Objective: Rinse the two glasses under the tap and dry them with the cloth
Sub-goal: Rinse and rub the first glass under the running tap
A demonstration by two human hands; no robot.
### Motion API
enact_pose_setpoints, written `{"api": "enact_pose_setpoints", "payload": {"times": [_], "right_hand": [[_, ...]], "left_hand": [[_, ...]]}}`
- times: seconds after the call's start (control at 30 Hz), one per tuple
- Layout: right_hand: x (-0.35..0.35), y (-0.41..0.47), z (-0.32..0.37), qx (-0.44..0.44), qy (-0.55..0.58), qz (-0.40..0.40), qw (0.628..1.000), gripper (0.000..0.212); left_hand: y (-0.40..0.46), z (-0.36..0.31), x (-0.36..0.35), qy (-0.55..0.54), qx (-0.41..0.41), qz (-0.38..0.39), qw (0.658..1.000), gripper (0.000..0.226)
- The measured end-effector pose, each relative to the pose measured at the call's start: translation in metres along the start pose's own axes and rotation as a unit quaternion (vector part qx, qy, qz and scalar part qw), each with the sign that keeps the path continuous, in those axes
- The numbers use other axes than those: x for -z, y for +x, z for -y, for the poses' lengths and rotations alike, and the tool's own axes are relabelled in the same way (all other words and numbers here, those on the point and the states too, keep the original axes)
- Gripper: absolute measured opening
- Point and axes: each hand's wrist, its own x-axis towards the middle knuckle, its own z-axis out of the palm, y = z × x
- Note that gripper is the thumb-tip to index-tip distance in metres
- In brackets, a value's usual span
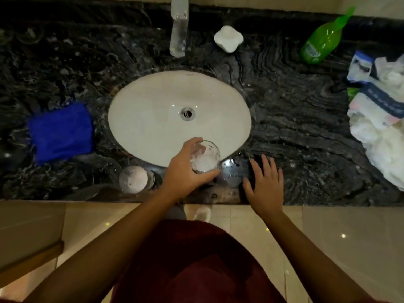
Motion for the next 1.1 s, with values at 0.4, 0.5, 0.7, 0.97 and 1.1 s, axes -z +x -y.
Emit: {"api": "enact_pose_setpoints", "payload": {"times": [0.4, 0.5, 0.7, 0.97, 1.1], "right_hand": [[0.083, 0.212, 0.170, 0.125, 0.186, -0.121, 0.967, 0.061], [0.091, 0.273, 0.214, 0.175, 0.219, -0.173, 0.944, 0.057], [0.083, 0.338, 0.240, 0.241, 0.177, -0.160, 0.941, 0.048], [0.054, 0.360, 0.229, 0.298, 0.301, -0.195, 0.885, 0.049], [0.051, 0.371, 0.229, 0.305, 0.349, -0.200, 0.863, 0.059]], "left_hand": [[0.168, 0.020, 0.132, -0.011, 0.025, -0.034, 0.999, 0.094], [0.199, 0.040, 0.139, -0.019, 0.026, -0.025, 0.999, 0.090], [0.239, 0.061, 0.127, -0.030, 0.021, 0.000, 0.999, 0.091], [0.253, 0.075, 0.100, -0.049, 0.002, -0.014, 0.999, 0.095], [0.265, 0.073, 0.094, -0.026, -0.017, -0.036, 0.999, 0.089]]}}
